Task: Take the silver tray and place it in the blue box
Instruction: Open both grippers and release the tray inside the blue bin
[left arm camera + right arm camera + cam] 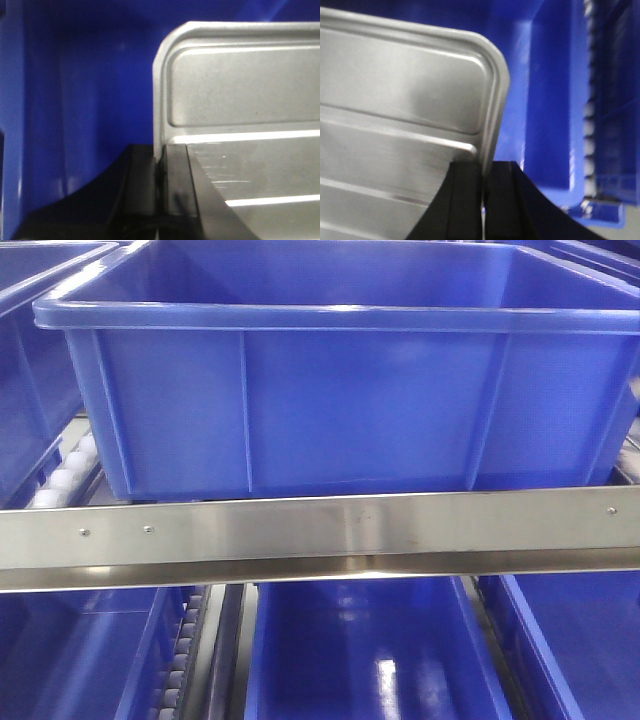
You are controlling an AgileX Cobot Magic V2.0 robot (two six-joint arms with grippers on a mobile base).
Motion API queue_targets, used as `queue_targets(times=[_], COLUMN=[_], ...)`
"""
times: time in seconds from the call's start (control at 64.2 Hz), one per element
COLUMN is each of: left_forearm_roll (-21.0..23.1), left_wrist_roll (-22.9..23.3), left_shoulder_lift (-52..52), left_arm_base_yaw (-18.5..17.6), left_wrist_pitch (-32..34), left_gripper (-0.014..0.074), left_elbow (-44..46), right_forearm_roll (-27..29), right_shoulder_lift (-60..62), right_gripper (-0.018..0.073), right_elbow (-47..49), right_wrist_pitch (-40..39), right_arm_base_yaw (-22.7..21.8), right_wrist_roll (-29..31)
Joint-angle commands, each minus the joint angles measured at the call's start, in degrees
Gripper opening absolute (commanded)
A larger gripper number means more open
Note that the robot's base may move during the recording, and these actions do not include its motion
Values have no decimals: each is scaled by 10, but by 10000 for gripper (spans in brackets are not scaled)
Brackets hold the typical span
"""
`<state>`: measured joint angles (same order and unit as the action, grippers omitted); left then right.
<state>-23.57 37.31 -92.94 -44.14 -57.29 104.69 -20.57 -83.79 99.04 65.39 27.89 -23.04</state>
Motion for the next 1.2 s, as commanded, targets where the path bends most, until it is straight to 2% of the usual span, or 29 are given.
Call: queue_targets(times=[0.0, 0.125, 0.342, 0.529, 0.7, 1.012, 1.121, 1.183], left_forearm_roll=[-4, -4, 22, 37, 34, 34, 37, 37], left_wrist_roll=[-11, -11, -6, -6, -6, -6, -6, -6], left_shoulder_lift=[-5, -46, -112, -163, -199, -229, -229, -229], left_arm_base_yaw=[7, 26, 55, 72, 73, 74, 76, 78], left_wrist_pitch=[73, 99, 178, 228, 239, 239, 232, 232], left_gripper=[-105, -105, -105, -105, -105, -104, -101, -81], left_elbow=[32, 52, 68, 77, 77, 77, 77, 77], right_forearm_roll=[-14, -15, -9, -6, -6, -6, -6, -6], right_shoulder_lift=[-13, -53, -117, -167, -203, -239, -239, -239], right_gripper=[59, 59, 59, 59, 59, 60, 123, 224], right_elbow=[41, 66, 73, 73, 73, 73, 74, 74], right_wrist_pitch=[-66, -78, -116, -156, -186, -188, -187, -185], right_arm_base_yaw=[-1, -17, -68, -90, -90, -91, -91, -91], right_wrist_roll=[17, 17, 17, 17, 17, 17, 17, 17])
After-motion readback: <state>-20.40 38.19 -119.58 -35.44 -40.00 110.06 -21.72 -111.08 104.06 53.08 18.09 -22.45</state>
